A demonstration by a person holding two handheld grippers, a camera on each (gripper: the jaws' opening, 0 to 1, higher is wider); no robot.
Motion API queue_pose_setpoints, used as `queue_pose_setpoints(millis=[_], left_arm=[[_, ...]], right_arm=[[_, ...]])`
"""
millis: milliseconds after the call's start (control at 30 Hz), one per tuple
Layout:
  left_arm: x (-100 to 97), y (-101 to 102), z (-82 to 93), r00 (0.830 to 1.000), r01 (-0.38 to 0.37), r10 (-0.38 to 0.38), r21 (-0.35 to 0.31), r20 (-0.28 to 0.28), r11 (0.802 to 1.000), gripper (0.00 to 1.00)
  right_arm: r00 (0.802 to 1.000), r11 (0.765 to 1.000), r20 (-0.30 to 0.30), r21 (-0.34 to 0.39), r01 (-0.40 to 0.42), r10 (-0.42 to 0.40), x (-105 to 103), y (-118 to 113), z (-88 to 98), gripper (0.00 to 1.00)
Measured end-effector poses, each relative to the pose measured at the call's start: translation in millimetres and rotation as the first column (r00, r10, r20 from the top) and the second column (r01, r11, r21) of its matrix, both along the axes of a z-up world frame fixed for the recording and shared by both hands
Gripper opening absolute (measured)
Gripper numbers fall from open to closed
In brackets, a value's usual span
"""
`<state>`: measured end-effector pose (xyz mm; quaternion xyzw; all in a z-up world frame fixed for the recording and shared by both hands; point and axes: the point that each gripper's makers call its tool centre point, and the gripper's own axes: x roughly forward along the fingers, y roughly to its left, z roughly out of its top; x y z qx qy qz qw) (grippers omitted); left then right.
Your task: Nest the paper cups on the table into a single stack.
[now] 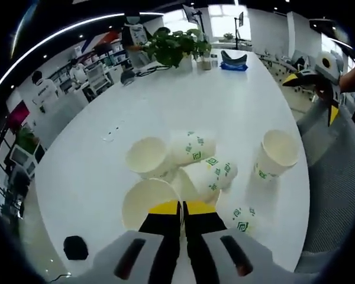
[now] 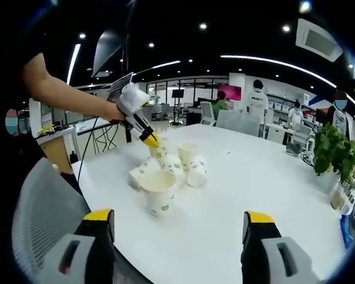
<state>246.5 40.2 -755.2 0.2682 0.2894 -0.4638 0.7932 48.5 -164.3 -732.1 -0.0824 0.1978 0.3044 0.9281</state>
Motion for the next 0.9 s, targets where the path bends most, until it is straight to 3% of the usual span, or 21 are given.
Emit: queue_pose_setpoints(millis=[467, 900], left_arm=[[-1.2, 0.0, 49.7, 0.999, -0.028, 0.029, -0.035, 0.038, 0.999, 0.0], [-28.3, -14.3, 83.4, 0.998, 0.051, -0.049, -0.045, 0.036, 0.998, 0.0]], right_arm=[[1.0, 1.0, 0.002, 0.014, 0.0, 0.0, 0.0, 0.0, 1.6, 0.95], [1.0, 1.0, 0.003, 0.015, 0.003, -0.003, 0.3, -0.5, 1.8, 0.95]])
